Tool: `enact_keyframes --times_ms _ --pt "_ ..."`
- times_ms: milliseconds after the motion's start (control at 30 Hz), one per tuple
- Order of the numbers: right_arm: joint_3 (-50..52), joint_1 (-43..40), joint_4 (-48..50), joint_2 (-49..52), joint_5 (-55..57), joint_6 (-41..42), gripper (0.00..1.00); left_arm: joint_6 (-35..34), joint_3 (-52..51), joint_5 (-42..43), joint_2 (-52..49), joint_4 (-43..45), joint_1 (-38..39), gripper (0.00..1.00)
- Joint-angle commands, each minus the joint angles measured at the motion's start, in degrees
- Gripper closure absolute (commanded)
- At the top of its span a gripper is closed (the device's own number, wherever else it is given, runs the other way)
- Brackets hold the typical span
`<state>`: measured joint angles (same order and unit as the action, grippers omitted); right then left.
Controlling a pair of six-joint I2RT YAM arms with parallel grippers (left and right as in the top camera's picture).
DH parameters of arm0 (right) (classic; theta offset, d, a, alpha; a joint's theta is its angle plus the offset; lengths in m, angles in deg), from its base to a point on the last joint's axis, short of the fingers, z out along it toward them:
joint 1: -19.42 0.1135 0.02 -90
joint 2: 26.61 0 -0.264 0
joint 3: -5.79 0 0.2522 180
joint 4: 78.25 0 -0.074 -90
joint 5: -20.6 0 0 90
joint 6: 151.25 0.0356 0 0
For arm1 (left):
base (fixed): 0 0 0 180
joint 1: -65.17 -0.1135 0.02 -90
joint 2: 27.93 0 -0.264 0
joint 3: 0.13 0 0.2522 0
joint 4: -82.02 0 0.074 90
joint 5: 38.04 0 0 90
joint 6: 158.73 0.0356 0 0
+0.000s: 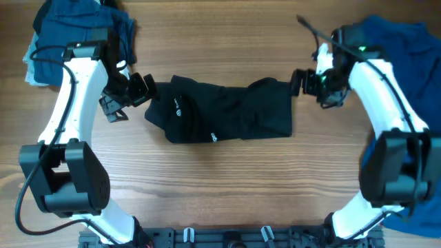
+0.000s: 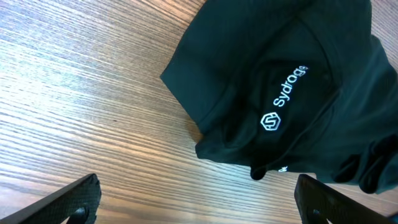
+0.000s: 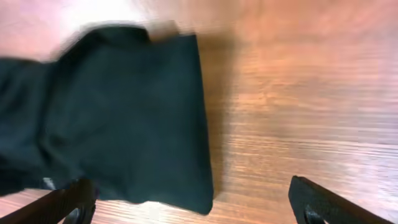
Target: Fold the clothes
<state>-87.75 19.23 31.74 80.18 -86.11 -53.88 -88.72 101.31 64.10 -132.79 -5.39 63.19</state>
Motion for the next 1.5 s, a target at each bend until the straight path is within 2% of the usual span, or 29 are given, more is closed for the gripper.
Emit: enact_keyframes --times_ms 0,200,600,867,967,1100,1467 --pt "4.04 0.33 3.74 3.56 -5.73 -1.44 0.0 0.57 -0.48 0.87 -0.09 0.35 0.28 0.0" --pt "4.5 0.37 5.7 6.14 -16.46 -5.9 0.0 1.64 -0.48 0.9 -0.09 1.14 0.33 0.0" --pt "4.5 2.69 5.73 8.63 -16.37 -5.77 0.0 1.84 -0.5 0.92 -0.15 1.73 0.33 0.0" --pt "4.5 3.56 5.92 8.63 -16.35 -5.7 0.0 1.86 -9.7 0.96 -0.17 11.78 0.37 0.0" --pt "4.5 3.56 5.9 8.63 -16.35 -5.7 0.0 5.77 -12.76 4.48 -0.17 16.31 0.37 0.0" --pt "4.5 3.56 5.84 8.63 -16.35 -5.73 0.0 13.75 -14.62 17.16 -0.28 21.64 0.37 0.0" --pt "4.5 4.0 5.42 8.63 -16.35 -5.79 0.0 17.49 -14.62 14.82 -2.58 24.48 0.37 0.0"
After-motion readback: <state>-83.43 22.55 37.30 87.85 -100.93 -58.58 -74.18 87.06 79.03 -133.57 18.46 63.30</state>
